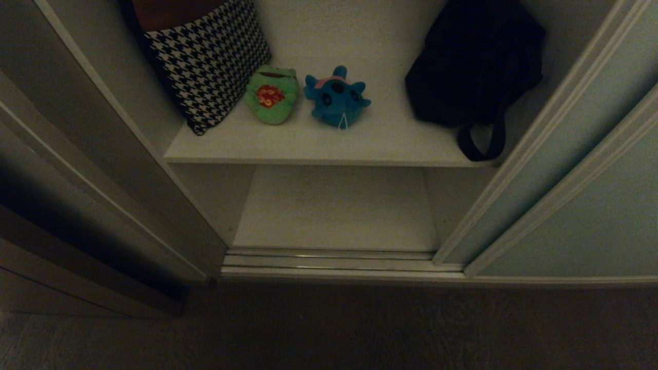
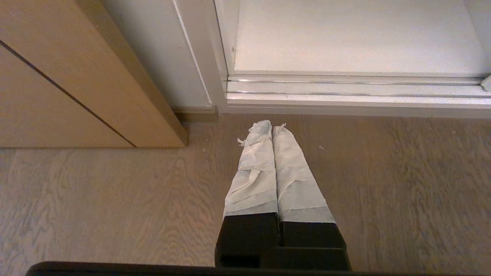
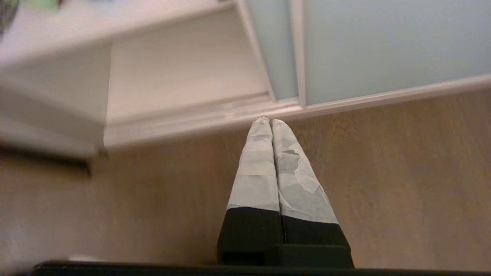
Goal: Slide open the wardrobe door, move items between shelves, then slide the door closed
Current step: Close the door
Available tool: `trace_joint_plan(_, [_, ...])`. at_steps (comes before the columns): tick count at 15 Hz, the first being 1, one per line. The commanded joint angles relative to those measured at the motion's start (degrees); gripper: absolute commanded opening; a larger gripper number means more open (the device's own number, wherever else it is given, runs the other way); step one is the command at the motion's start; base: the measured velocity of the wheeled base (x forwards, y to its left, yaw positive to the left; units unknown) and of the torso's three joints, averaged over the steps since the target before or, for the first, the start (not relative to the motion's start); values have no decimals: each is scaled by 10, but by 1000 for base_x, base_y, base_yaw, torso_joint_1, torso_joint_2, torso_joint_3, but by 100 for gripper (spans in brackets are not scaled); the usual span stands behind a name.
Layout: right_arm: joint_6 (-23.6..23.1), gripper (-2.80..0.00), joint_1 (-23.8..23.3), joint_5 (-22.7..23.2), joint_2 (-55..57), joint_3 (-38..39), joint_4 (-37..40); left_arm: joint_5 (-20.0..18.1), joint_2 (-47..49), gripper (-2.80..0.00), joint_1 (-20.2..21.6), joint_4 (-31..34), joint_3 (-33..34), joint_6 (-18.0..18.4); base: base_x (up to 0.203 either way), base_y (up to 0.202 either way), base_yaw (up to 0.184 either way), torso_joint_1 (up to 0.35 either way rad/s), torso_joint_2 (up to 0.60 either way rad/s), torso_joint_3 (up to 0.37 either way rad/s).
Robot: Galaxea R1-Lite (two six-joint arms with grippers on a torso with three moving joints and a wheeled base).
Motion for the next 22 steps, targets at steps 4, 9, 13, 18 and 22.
trace_joint_plan(4, [58, -280, 9, -10, 77, -87, 11, 0, 1, -280, 0, 0, 0, 0, 0, 0, 0, 0, 0, 0])
trace_joint_plan(9, [52, -280, -82, 66, 143, -139, 3, 0, 1, -280, 0, 0, 0, 0, 0, 0, 0, 0, 0, 0])
trace_joint_plan(13, [52, -280, -191, 133, 197, -170, -52, 0, 1, -280, 0, 0, 0, 0, 0, 0, 0, 0, 0, 0])
trace_joint_plan(18, [49, -280, -293, 236, 248, -170, -62, 0, 1, -280, 0, 0, 0, 0, 0, 0, 0, 0, 0, 0])
trace_joint_plan(22, [52, -280, -315, 280, 275, -161, -111, 0, 1, -280, 0, 0, 0, 0, 0, 0, 0, 0, 0, 0])
